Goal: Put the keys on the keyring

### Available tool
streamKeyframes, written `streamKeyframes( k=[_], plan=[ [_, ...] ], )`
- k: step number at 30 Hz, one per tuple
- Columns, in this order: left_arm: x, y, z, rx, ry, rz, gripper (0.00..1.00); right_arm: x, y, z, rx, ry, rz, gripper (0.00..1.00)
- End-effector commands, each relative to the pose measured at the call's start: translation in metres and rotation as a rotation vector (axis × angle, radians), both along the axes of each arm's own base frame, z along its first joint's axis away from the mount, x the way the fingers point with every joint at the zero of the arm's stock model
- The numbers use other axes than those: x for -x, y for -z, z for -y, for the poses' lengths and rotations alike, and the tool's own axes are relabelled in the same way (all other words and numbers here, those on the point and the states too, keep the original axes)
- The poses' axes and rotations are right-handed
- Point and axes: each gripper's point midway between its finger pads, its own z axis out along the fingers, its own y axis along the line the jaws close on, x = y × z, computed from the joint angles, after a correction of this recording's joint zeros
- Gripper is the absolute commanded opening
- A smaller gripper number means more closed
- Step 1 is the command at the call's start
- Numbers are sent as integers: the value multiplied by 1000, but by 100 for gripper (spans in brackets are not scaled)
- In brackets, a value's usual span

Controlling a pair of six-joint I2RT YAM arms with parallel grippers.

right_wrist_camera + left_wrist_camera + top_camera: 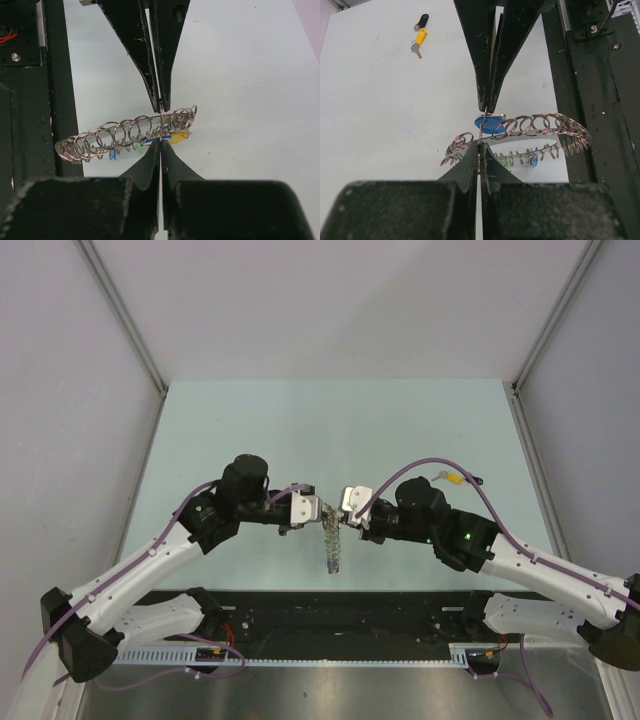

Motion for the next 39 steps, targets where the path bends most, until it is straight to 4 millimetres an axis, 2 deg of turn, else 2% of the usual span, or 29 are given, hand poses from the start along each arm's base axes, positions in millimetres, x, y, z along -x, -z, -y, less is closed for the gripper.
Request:
streamKeyframes(
  k=[1,31,39],
  plan=[
    [7,-27,7,85,67,73,0,-1,-26,-7,-67,-8,36,0],
    [11,-28,9,92,85,61,0,-1,-29,-12,-87,-19,32,0],
    [8,-27,7,89,66,72,0,5,-27,0,-70,-3,6,0]
  ],
)
